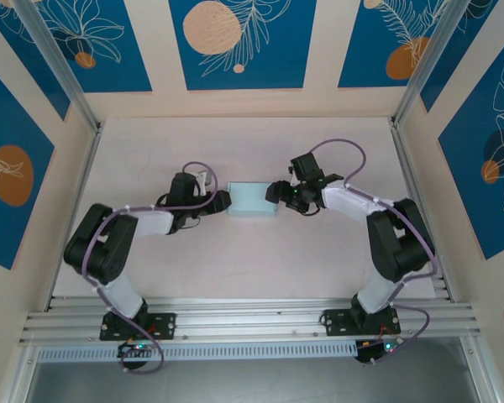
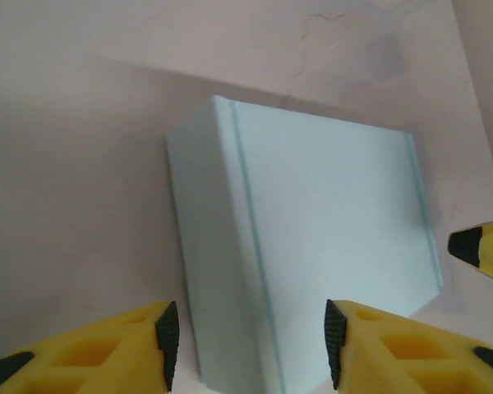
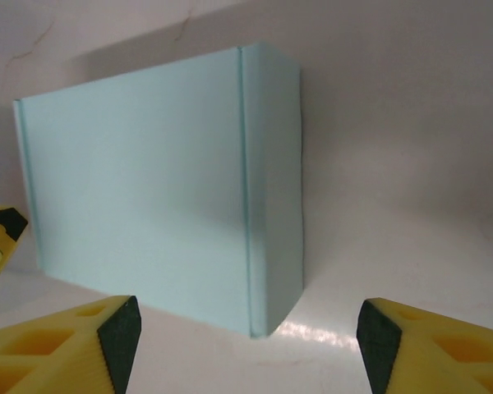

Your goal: Fold the paper box

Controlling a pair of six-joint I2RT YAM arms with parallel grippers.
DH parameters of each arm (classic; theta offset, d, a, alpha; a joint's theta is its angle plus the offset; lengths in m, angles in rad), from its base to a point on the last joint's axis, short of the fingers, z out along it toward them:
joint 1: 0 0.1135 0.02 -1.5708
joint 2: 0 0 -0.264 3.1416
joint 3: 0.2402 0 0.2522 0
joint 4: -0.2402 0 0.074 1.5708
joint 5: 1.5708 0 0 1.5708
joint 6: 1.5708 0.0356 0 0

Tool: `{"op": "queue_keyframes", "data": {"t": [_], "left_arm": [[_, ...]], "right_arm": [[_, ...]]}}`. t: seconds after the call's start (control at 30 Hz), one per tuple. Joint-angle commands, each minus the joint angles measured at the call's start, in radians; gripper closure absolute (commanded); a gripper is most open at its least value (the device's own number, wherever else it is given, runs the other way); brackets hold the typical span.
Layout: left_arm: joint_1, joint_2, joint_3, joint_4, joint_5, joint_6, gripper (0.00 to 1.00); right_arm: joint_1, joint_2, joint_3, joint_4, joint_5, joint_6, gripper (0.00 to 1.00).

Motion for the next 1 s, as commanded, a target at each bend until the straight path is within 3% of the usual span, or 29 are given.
{"op": "queue_keyframes", "data": {"t": [0.0,0.2,0.4,0.5,0.67,0.73,0.87,0.97], "left_arm": [[0.009,0.028,0.024,0.058,0.051,-0.010,0.53],[0.015,0.031,0.018,0.038,0.024,-0.013,0.61],[0.031,0.037,0.016,0.033,0.018,-0.033,0.63],[0.039,0.000,0.004,0.015,0.008,-0.037,0.61],[0.081,-0.159,-0.017,-0.096,-0.040,0.003,0.40],[0.105,-0.246,-0.022,-0.165,-0.069,0.042,0.33],[0.143,-0.429,-0.030,-0.307,-0.167,0.118,0.09],[0.165,-0.543,-0.044,-0.394,-0.253,0.185,0.00]], "right_arm": [[0.003,0.053,0.058,0.013,-0.074,-0.035,0.35],[0.025,0.145,0.129,0.039,-0.130,-0.038,0.45],[0.044,0.166,0.166,0.014,-0.111,-0.031,0.45],[0.035,0.146,0.188,-0.037,-0.072,-0.055,0.39],[0.019,0.036,0.210,-0.149,0.061,-0.109,0.18],[0.011,-0.024,0.203,-0.188,0.127,-0.129,0.00],[-0.004,-0.156,0.162,-0.244,0.255,-0.168,0.00],[-0.015,-0.251,0.117,-0.270,0.338,-0.184,0.00]]}}
